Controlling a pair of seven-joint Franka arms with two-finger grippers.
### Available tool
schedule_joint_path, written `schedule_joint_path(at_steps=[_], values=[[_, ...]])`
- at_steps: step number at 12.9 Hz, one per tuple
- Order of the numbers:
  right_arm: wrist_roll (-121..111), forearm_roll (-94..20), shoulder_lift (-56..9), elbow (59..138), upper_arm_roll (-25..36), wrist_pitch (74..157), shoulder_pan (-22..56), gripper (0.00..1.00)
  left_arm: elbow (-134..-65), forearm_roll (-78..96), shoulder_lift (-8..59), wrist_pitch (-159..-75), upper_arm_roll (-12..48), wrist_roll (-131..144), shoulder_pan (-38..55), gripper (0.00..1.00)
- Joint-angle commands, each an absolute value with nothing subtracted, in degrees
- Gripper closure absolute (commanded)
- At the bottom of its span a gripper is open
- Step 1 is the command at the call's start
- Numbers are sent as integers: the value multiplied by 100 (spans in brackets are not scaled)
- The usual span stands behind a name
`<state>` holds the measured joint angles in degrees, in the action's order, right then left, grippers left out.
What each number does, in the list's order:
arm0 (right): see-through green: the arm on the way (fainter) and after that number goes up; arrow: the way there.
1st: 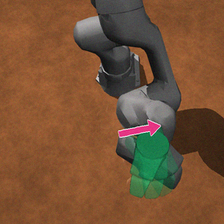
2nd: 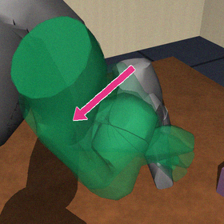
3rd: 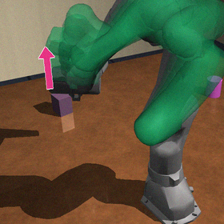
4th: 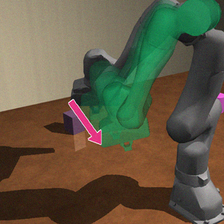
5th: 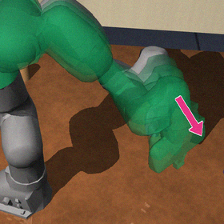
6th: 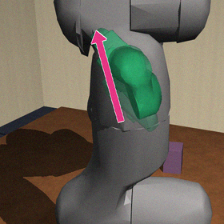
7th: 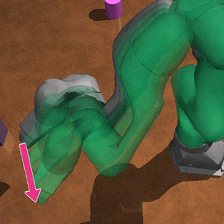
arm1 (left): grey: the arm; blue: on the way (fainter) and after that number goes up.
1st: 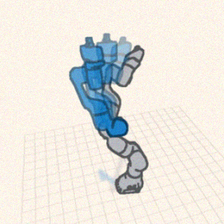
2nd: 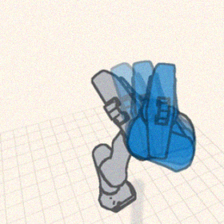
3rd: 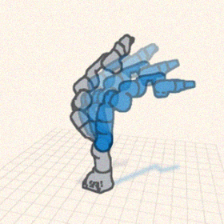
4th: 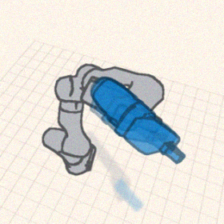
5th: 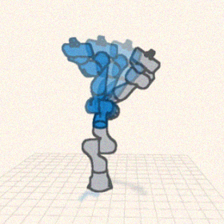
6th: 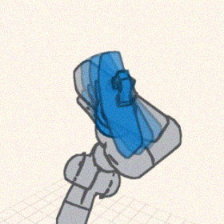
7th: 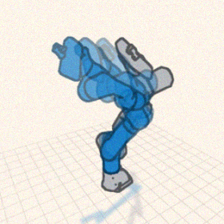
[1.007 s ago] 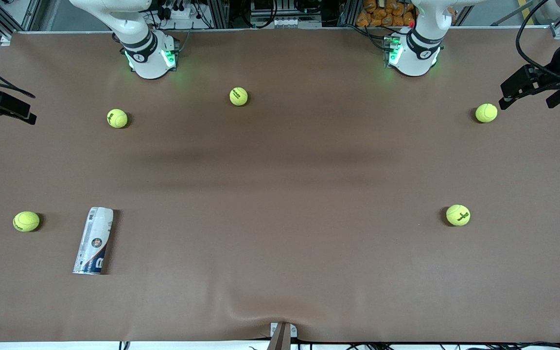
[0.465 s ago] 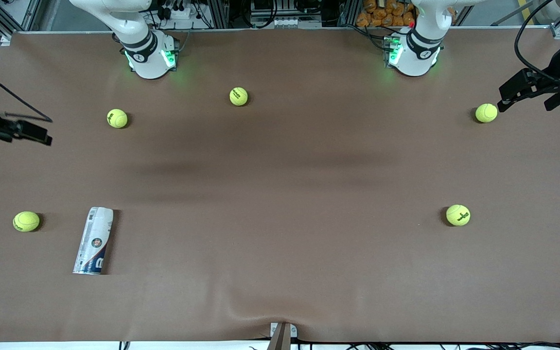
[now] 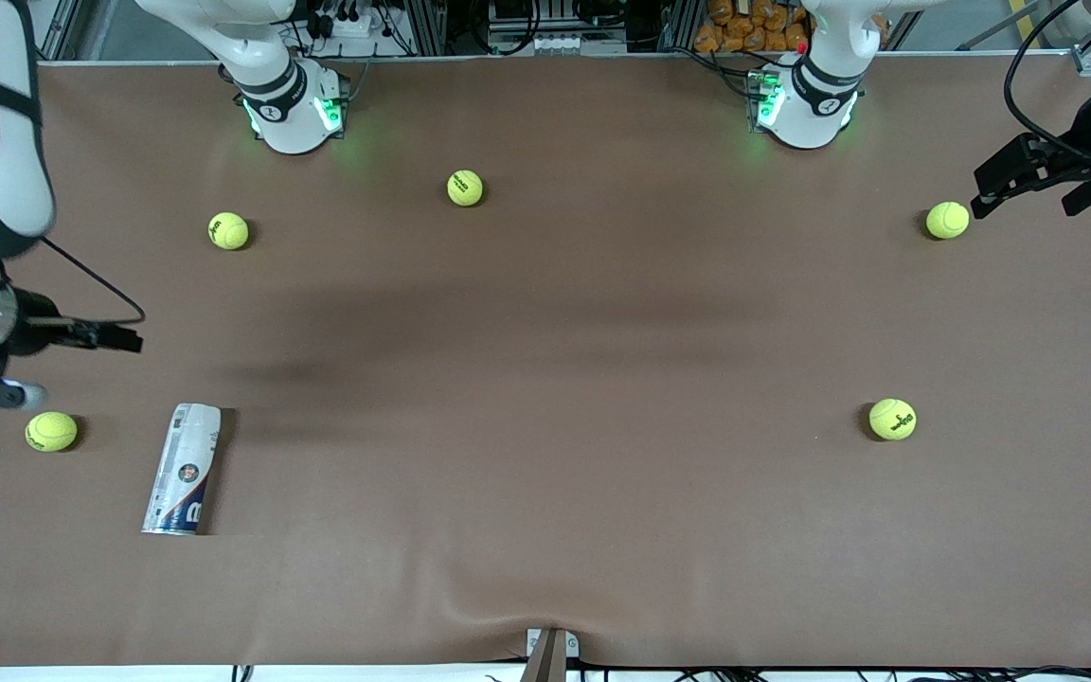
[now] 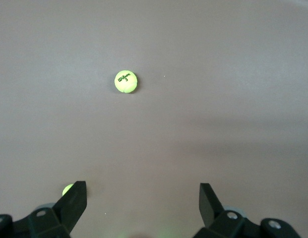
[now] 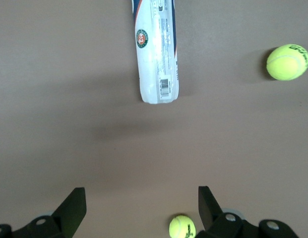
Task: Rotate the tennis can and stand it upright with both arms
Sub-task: 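Reach the right gripper down toward the lying Wilson tennis can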
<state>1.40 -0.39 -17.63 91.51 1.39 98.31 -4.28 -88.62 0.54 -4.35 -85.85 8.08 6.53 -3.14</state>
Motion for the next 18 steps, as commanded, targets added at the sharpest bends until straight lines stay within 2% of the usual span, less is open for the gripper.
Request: schedule_joint_path(at_steps=[1, 8, 14, 18], values=[[53, 26, -2283, 9070, 70, 10220, -693, 0, -8815, 53, -422, -8648, 835, 519, -334, 0], [-430, 88, -3462, 9000, 70, 11820, -817, 0, -8815, 62, -387, -8666, 853, 519, -325, 0], [-475, -9, -3981, 8956, 62, 12620, -774, 0, -8815, 62, -387, -8666, 853, 519, -325, 0], [-483, 9, -4227, 8878, 62, 12718, -703, 0, -8824, 53, -360, -8666, 853, 510, -317, 0]])
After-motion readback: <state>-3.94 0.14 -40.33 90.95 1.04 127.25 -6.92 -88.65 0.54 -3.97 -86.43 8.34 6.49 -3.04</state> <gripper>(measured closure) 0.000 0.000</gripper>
